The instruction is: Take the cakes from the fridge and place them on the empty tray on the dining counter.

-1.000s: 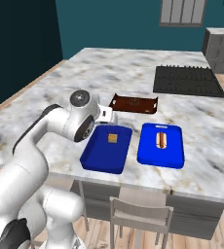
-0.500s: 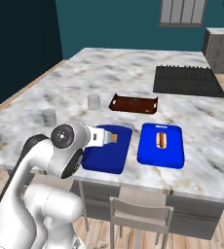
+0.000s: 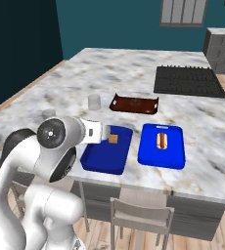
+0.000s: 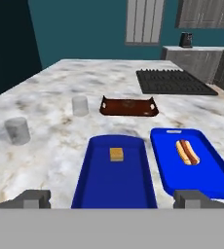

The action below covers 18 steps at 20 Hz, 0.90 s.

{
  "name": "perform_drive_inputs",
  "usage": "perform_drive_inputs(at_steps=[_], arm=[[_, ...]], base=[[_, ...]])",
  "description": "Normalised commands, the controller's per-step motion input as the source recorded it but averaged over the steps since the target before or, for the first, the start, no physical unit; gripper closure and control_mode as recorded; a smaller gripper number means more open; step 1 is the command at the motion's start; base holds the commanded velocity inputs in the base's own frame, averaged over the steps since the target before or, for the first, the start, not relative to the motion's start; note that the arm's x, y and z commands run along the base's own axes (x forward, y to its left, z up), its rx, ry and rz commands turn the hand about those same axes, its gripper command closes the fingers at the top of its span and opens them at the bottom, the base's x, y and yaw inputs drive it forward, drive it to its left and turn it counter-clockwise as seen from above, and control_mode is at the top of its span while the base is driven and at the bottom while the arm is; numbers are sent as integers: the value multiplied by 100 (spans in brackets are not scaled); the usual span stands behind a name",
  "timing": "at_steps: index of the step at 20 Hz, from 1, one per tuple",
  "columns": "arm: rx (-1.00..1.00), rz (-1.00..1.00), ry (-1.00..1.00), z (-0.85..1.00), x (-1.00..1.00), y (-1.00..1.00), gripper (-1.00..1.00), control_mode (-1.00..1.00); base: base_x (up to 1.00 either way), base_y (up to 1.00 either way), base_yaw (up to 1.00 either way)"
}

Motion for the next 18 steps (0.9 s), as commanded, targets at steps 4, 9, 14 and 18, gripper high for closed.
perform_drive_inputs(at_steps=[4,9,14,18], arm=[[-16,-3,-2,6,-17,62,-100,-100],[-15,-9,-7,10,-13,54,-100,-100],[-4,-6,-1,0,0,25,-100,-100],[0,0,0,0,0,0,-100,100]], base=[[0,0,0],[0,0,0],[0,0,0],[-16,-2,0]])
